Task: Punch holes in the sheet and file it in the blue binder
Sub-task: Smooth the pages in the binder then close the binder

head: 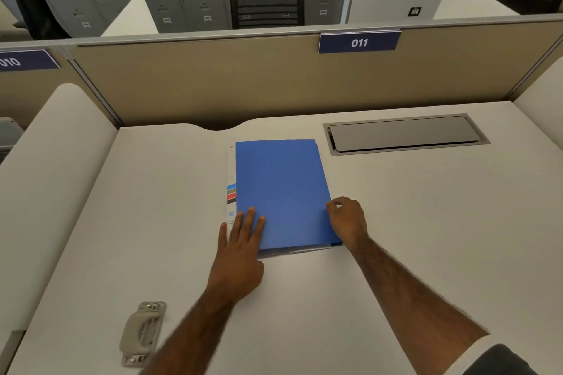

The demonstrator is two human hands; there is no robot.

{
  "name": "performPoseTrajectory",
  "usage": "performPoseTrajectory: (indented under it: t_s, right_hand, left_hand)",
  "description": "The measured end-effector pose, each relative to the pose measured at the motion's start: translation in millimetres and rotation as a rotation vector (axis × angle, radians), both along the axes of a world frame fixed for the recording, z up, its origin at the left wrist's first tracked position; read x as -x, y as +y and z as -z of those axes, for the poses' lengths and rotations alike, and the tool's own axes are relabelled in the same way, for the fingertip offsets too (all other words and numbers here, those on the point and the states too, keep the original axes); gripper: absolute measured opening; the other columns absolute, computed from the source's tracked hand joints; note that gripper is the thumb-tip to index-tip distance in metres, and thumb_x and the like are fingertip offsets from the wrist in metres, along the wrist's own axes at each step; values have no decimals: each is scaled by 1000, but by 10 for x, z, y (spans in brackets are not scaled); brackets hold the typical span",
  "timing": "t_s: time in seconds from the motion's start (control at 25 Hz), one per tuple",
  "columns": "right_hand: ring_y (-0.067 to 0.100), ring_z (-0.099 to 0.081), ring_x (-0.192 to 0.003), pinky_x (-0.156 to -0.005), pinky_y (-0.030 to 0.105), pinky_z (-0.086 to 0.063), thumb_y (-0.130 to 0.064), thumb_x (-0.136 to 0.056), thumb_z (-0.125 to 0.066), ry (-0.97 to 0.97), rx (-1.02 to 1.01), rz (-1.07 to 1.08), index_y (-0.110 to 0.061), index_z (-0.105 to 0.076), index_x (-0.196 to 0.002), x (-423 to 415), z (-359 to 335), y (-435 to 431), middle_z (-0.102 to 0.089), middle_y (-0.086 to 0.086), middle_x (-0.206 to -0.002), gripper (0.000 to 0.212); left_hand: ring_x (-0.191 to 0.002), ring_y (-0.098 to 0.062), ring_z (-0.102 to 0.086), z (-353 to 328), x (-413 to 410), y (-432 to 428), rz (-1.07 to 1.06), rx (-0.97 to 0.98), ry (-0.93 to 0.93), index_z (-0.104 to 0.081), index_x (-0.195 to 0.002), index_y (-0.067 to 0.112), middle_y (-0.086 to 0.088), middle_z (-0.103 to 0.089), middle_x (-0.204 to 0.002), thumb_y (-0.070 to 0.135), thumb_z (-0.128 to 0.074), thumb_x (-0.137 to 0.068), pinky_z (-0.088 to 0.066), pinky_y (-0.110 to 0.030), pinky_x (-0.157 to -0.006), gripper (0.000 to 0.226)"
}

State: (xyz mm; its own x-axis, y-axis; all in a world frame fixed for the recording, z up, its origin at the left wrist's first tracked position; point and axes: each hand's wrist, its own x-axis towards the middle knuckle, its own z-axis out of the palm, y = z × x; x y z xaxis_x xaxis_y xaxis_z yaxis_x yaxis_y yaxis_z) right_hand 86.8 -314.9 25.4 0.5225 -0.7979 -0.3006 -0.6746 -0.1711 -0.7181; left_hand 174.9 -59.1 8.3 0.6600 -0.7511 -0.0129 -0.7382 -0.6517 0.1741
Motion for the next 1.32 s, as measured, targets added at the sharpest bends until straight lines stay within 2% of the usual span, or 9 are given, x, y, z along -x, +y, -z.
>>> performPoseTrajectory:
  t_s: [0.12,0.2,0.36,0.6,0.72,0.88,1.0,1.16,1.32]
  right_hand:
    - [24,-58,-84,-71,34,-44,-34,-100,-44,-27,-64,21,-3,-66,-93,60,-48,-21,-67,10,-97,39]
    - [29,-59,-86,-78,42,-49,-37,-101,-41,-69,-152,63,3,-64,-93,121,-70,-21,-64,13,-91,46]
    - [30,-61,-86,-91,50,-50,-42,-101,-40,-165,-260,153,-4,-66,-96,316,-112,-48,-66,13,-92,46]
    - [25,-56,-72,-70,39,-47,-39,-101,-43,-114,-118,119,-4,-57,-73,496,-81,-12,-62,9,-74,47]
    - [19,-49,-65,-59,33,-37,-38,-99,-47,-71,-27,-4,-16,-46,-60,494,-72,43,-53,-1,-63,45]
    - [18,-51,-69,-63,28,-39,-39,-97,-49,-24,17,-67,-29,-42,-59,477,-49,103,-55,3,-78,40]
    - [19,-47,-64,-61,29,-38,-36,-97,-50,-25,28,-79,-29,-37,-54,483,-69,106,-50,0,-68,45]
    - [22,-46,-62,-57,33,-34,-36,-99,-47,-19,-15,-41,-20,-42,-54,468,-123,62,-48,1,-61,47]
    - [25,-62,-79,-75,37,-47,-41,-101,-36,-154,-285,127,-13,-66,-87,500,-121,5,-67,5,-84,44]
  left_hand:
    - [-147,-40,-24,10,103,-118,13,-49,-114,-34,-152,13,-14,-27,-160,10,-62,-80,-23,-56,-117,78]
    - [-142,-45,-32,0,141,-168,-24,-46,-125,-41,-149,11,-17,-35,-156,9,-66,-80,-28,-59,-113,73]
    - [-150,-39,-11,-70,176,-181,-231,61,39,-21,-156,22,-8,-16,-164,6,-49,-90,-13,-57,-118,74]
    - [-140,-16,-39,-269,270,-163,-443,890,428,-37,-150,22,3,-41,-153,-4,-42,-99,-34,-46,-116,58]
    - [-130,-15,-50,-354,276,-150,-565,1013,541,-40,-148,24,4,-49,-147,8,-41,-103,-46,-45,-107,48]
    - [-121,-23,-60,-364,190,-64,-575,967,544,-37,-149,27,-1,-52,-144,22,-43,-103,-59,-32,-85,47]
    - [-137,-16,-42,-324,189,-57,-429,812,473,-27,-154,28,8,-35,-154,13,-45,-102,-46,-34,-104,57]
    - [-149,-22,-18,-211,213,-120,-272,381,236,-16,-157,26,-2,-15,-164,13,-46,-97,-27,-38,-118,68]
    - [-152,-32,-1,-98,232,-160,-193,98,140,-5,-157,28,-5,2,-166,26,-43,-98,-18,-47,-121,70]
